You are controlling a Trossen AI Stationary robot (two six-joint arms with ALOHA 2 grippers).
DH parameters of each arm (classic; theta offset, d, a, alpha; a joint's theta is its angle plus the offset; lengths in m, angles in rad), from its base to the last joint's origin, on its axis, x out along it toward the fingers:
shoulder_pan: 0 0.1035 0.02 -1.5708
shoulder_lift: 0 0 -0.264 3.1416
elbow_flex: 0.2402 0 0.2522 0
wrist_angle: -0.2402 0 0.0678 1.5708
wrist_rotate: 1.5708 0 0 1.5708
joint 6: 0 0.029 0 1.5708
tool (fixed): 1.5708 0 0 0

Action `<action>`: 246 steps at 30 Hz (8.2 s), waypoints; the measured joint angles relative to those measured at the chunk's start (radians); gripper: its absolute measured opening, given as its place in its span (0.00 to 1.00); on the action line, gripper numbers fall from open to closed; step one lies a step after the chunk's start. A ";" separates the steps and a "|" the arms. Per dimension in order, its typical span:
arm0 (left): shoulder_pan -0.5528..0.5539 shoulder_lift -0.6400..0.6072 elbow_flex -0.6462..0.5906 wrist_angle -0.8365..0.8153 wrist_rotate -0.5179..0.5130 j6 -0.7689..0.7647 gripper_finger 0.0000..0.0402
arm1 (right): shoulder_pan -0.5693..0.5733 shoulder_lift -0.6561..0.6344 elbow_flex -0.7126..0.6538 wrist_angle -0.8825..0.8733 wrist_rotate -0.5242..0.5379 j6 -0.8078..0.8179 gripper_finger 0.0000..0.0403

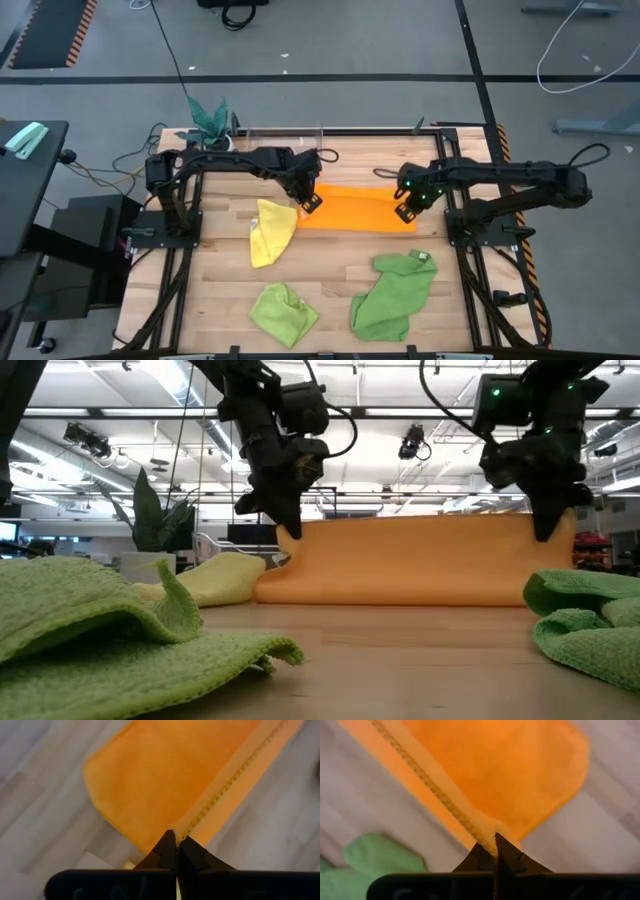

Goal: Fold microfiber towels
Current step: Fold the orange towel

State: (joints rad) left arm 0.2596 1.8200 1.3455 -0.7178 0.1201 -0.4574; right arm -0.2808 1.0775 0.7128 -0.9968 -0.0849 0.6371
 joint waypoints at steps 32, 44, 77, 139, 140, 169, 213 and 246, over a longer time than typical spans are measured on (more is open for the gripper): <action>0.074 0.112 0.000 0.057 -0.106 0.054 0.03 | -0.289 0.237 0.001 0.133 0.013 -0.139 0.00; 0.088 0.105 -0.003 0.033 -0.153 0.076 0.22 | -0.325 0.238 -0.002 0.114 0.057 -0.143 0.20; -0.002 0.113 0.152 0.068 -0.074 0.024 0.20 | -0.372 -0.182 0.044 -0.067 -0.098 0.072 0.39; 0.083 0.145 0.151 -0.042 0.042 0.073 0.25 | -0.427 -0.413 -0.109 -0.119 -0.242 0.192 0.18; 0.079 0.152 0.151 -0.040 0.043 0.074 0.25 | -0.426 -0.417 -0.126 -0.103 -0.247 0.197 0.20; 0.066 0.232 0.152 -0.007 0.023 0.076 0.36 | -0.430 -0.403 -0.461 0.396 -0.115 0.471 0.29; 0.080 0.296 0.152 -0.014 0.014 0.103 0.39 | -0.430 -0.313 -0.457 0.316 -0.078 0.433 0.30; 0.091 0.320 0.154 -0.009 0.030 0.103 0.40 | -0.389 -0.130 -0.457 0.534 -0.223 0.462 0.30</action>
State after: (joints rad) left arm 0.3504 2.1395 1.4998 -0.7273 0.1505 -0.3540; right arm -0.6701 0.9478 0.2562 -0.4629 -0.3077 1.0988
